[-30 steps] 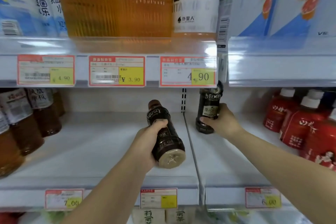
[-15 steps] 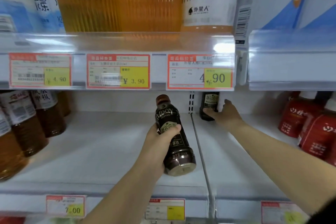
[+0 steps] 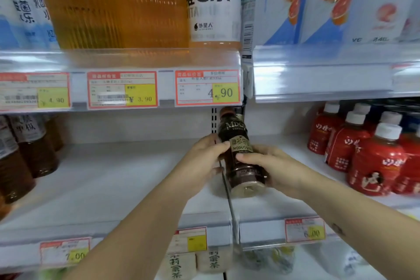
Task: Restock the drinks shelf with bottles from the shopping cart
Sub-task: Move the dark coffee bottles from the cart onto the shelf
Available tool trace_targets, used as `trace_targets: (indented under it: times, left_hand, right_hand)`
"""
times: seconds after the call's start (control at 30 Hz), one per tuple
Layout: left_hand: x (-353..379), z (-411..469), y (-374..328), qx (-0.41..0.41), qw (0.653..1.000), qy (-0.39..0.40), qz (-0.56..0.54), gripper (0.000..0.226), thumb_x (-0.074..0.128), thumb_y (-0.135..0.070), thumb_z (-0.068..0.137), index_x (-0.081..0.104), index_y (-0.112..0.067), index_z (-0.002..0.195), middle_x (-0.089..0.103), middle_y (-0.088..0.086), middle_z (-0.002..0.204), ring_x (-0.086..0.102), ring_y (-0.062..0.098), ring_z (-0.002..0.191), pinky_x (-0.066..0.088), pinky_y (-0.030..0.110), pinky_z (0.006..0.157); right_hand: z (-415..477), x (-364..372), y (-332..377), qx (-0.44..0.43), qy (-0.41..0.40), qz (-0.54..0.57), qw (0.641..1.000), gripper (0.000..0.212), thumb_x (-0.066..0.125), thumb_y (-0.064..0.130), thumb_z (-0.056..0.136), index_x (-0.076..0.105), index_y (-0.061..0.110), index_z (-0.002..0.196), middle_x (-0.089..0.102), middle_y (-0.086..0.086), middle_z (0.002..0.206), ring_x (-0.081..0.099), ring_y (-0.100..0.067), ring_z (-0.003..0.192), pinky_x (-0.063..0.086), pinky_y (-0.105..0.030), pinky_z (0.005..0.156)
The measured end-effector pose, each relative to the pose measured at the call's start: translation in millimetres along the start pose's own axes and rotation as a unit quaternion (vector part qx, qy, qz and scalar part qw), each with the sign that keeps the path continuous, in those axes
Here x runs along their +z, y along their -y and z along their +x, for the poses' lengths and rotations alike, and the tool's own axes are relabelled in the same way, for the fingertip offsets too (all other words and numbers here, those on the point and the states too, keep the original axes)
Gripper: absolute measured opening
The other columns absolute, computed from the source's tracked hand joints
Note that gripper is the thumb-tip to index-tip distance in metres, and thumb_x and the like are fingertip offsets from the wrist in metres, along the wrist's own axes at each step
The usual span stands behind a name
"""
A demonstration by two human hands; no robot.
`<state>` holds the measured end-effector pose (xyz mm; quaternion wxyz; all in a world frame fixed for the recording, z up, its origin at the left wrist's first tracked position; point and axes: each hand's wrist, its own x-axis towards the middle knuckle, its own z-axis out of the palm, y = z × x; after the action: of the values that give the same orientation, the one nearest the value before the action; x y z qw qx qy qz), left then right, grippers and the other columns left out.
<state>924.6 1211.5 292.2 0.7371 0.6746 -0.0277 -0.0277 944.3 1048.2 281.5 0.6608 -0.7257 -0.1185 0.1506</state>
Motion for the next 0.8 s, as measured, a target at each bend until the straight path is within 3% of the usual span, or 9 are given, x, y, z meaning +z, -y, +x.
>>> trace_targets:
  times: [0.1, 0.2, 0.33, 0.43, 0.5, 0.6, 0.73, 0.8]
  left_hand:
    - [-21, 1, 12, 0.018, 0.973, 0.007, 0.231, 0.039, 0.052, -0.024, 0.094, 0.046, -0.022, 0.132, 0.056, -0.005, 0.124, 0.055, 0.004, 0.101, 0.042, 0.004, 0.070]
    - [-41, -1, 28, 0.021, 0.951, -0.003, 0.308, 0.041, 0.053, -0.024, 0.094, 0.045, -0.020, 0.133, 0.055, -0.002, 0.124, 0.052, 0.002, 0.097, 0.035, -0.006, 0.059]
    - [-51, 4, 40, 0.036, 0.936, -0.002, 0.350, 0.038, 0.056, -0.024, 0.092, 0.048, -0.022, 0.129, 0.057, -0.005, 0.117, 0.053, 0.005, 0.106, 0.037, -0.001, 0.070]
    - [-55, 8, 47, 0.043, 0.929, 0.000, 0.367, 0.037, 0.057, -0.022, 0.091, 0.051, -0.024, 0.128, 0.058, -0.007, 0.117, 0.052, 0.000, 0.100, 0.036, 0.001, 0.073]
    - [-57, 10, 49, 0.047, 0.929, 0.000, 0.366, 0.035, 0.057, -0.023, 0.092, 0.051, -0.026, 0.127, 0.057, -0.010, 0.115, 0.052, -0.004, 0.098, 0.036, 0.002, 0.073]
    - [-58, 11, 50, 0.057, 0.928, -0.004, 0.369, 0.034, 0.057, -0.024, 0.091, 0.052, -0.027, 0.125, 0.058, -0.012, 0.113, 0.052, -0.006, 0.098, 0.038, 0.002, 0.072]
    - [-59, 11, 51, 0.063, 0.925, -0.004, 0.375, 0.035, 0.057, -0.024, 0.091, 0.052, -0.027, 0.126, 0.058, -0.014, 0.112, 0.052, -0.004, 0.101, 0.038, 0.003, 0.076]
    - [-59, 10, 50, 0.069, 0.922, -0.003, 0.382, 0.036, 0.057, -0.024, 0.091, 0.051, -0.028, 0.127, 0.058, -0.013, 0.115, 0.052, -0.002, 0.104, 0.037, 0.005, 0.079]
  right_hand:
    - [2, -19, -6, -0.017, -0.072, 0.035, 0.997, 0.041, 0.068, 0.011, 0.079, 0.055, 0.011, 0.118, 0.069, -0.012, 0.107, 0.067, -0.026, 0.097, 0.053, -0.041, 0.085]
    - [23, -38, -11, -0.060, -0.168, 0.014, 0.984, 0.044, 0.071, 0.001, 0.076, 0.053, 0.006, 0.116, 0.066, -0.014, 0.110, 0.065, -0.027, 0.099, 0.051, -0.044, 0.091]
    - [66, -60, -16, -0.086, -0.215, -0.036, 0.972, 0.065, 0.080, 0.013, 0.065, 0.048, 0.007, 0.121, 0.061, -0.010, 0.115, 0.060, -0.027, 0.107, 0.048, -0.047, 0.095]
    - [90, -64, -21, -0.107, -0.239, -0.095, 0.960, 0.061, 0.070, 0.004, 0.079, 0.038, 0.008, 0.131, 0.056, -0.007, 0.118, 0.055, -0.022, 0.106, 0.047, -0.036, 0.085]
    - [104, -64, -24, -0.122, -0.251, -0.128, 0.952, 0.063, 0.067, 0.002, 0.081, 0.034, 0.009, 0.134, 0.055, -0.011, 0.121, 0.052, -0.020, 0.105, 0.047, -0.037, 0.089]
    - [124, -68, -26, -0.141, -0.259, -0.184, 0.938, 0.066, 0.069, 0.006, 0.079, 0.034, 0.013, 0.135, 0.056, -0.010, 0.124, 0.053, -0.021, 0.107, 0.045, -0.042, 0.098]
    - [139, -76, -23, -0.136, -0.267, -0.234, 0.925, 0.069, 0.073, 0.010, 0.076, 0.038, 0.013, 0.135, 0.056, -0.006, 0.120, 0.058, -0.023, 0.105, 0.047, -0.040, 0.097]
    - [144, -77, -22, -0.138, -0.279, -0.265, 0.913, 0.068, 0.075, 0.013, 0.073, 0.042, 0.013, 0.133, 0.057, -0.012, 0.121, 0.060, -0.027, 0.105, 0.048, -0.043, 0.096]
